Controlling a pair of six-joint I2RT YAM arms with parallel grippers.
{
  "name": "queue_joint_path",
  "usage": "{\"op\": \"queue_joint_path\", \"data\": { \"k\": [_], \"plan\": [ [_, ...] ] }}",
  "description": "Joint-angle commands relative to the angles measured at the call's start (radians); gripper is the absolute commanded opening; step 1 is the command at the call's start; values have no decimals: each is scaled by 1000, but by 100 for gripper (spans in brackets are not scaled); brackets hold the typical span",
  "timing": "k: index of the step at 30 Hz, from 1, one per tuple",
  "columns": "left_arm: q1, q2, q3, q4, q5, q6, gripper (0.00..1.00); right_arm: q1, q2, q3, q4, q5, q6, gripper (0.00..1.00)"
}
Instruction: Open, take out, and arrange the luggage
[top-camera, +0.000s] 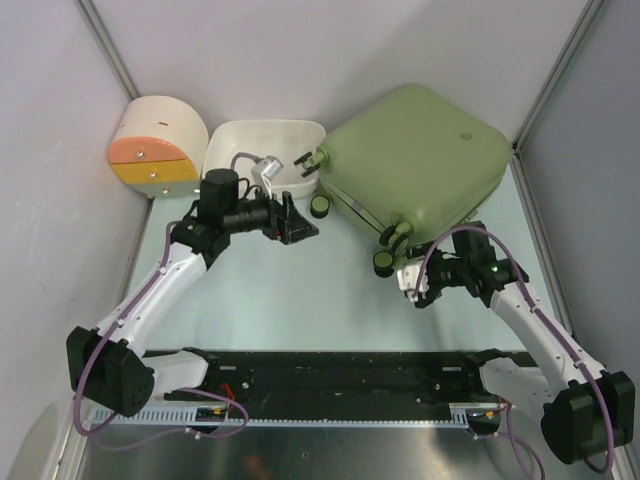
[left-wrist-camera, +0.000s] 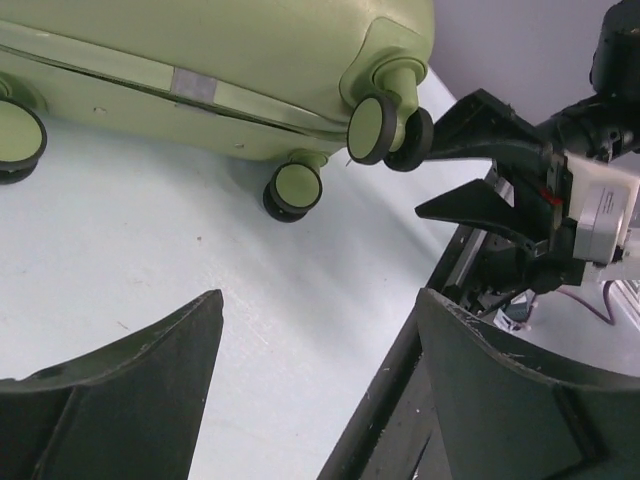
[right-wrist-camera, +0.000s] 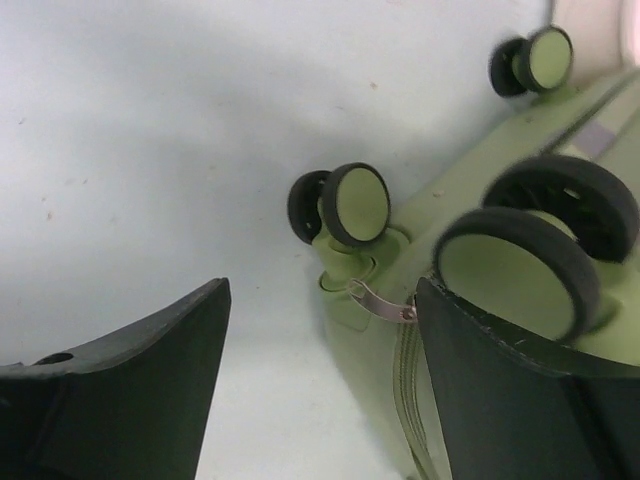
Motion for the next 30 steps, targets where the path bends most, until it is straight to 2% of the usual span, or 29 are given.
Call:
{"op": "queue_joint_path", "data": {
  "k": [1, 3, 4, 7, 8, 11, 14, 16, 17, 19, 24, 30],
  "plan": [
    [14, -69, -74, 60, 40, -56, 82, -15, -55, 24, 216, 13, 556, 79],
    [17, -112, -117, 85, 54, -74, 82, -55, -78, 24, 250, 28, 808, 77],
    [20, -126, -160, 112, 57, -99, 82, -67, -108, 23, 266, 25, 1017, 77],
    [22, -172, -223, 154, 76, -137, 82, -112, -141, 23, 312, 59, 1305, 81],
    [23, -181, -234, 163, 76, -140, 82, -116, -148, 17, 316, 78, 1476, 82],
    [28, -200, -262, 183, 71, -144, 83, -121, -142, 8, 275, 94, 1666, 89],
    [37, -204, -280, 194, 59, -148, 82, -135, -168, -84, 348, 68, 1840, 86],
    [48, -206, -288, 200, 54, -151, 83, -80, -222, -192, 486, 100, 1922, 80],
    [51, -207, -289, 203, 51, -153, 83, -37, -239, -209, 500, 269, 1942, 75],
    [57, -212, -292, 208, 49, -157, 83, 20, -248, -262, 566, 402, 1975, 61],
    [61, -212, -292, 225, 37, -162, 83, 66, -195, -345, 793, 525, 2071, 64],
    [71, -201, -299, 244, 36, -170, 83, 71, -93, -408, 1012, 655, 2079, 59]
  ]
}}
